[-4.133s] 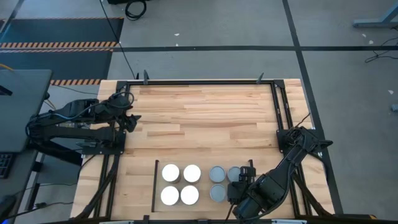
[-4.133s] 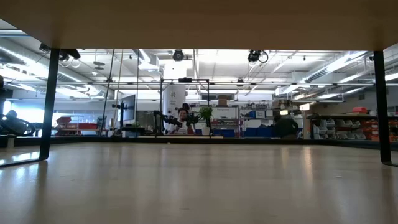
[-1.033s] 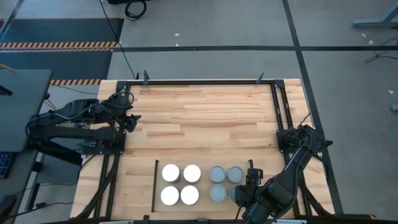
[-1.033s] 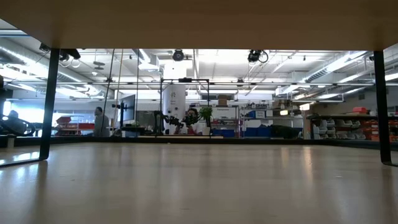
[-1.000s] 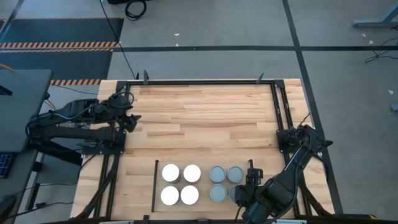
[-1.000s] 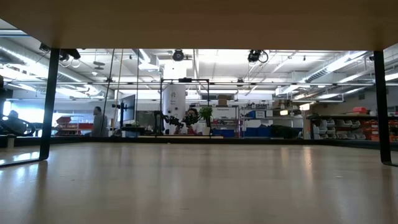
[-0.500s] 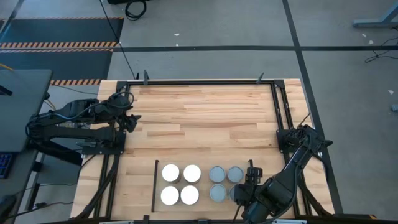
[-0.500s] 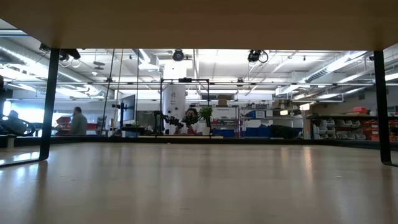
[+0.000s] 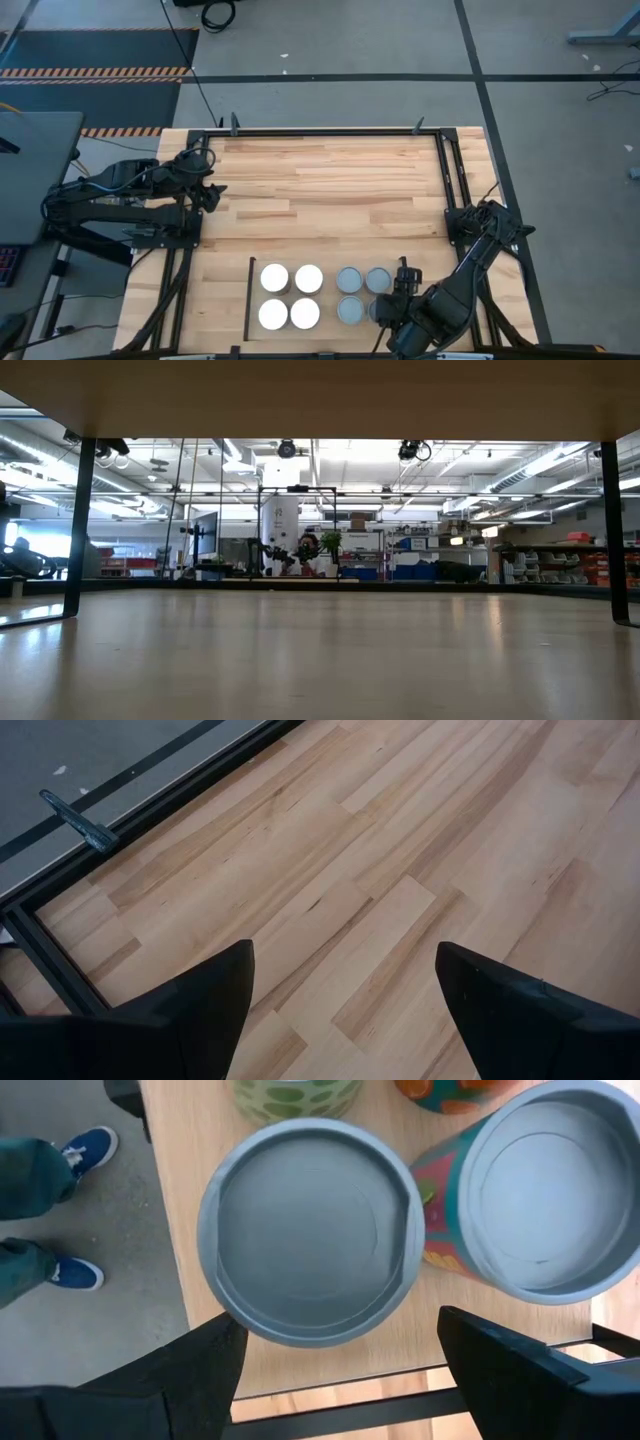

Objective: Pick and place cans onto a shelf
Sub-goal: Put the canned carrots on the shelf, then return to Home Position

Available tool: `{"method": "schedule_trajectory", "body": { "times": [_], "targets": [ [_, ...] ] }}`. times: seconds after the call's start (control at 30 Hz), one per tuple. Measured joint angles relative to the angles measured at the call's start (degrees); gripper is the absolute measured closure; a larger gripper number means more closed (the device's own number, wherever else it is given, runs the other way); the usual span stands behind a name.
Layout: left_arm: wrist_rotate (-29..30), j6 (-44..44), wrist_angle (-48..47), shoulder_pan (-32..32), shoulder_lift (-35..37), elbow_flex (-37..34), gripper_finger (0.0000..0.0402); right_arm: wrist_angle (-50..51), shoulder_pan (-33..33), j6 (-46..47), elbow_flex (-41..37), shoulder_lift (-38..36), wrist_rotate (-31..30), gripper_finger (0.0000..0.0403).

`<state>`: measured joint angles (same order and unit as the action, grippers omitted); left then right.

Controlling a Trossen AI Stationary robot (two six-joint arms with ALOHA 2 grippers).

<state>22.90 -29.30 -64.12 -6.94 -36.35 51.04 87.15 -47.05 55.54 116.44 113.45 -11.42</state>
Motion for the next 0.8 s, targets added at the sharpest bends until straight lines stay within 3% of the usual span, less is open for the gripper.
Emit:
{"method": "schedule_trajectory", "body": {
  "times": [0.5, 0.8],
  "targets": [
    [0.00, 0.00, 0.01, 0.00, -0.01, -0.01, 0.0086, 1.18, -0.16, 1.19, 2.48, -0.28, 1.92, 0.0070],
    [0.00, 0.00, 0.02, 0.00, -0.01, -0.01, 0.0086, 0.39, -1.18, -3.15, 4.33, -8.26, 0.24, 0.0085]
  ]
}}
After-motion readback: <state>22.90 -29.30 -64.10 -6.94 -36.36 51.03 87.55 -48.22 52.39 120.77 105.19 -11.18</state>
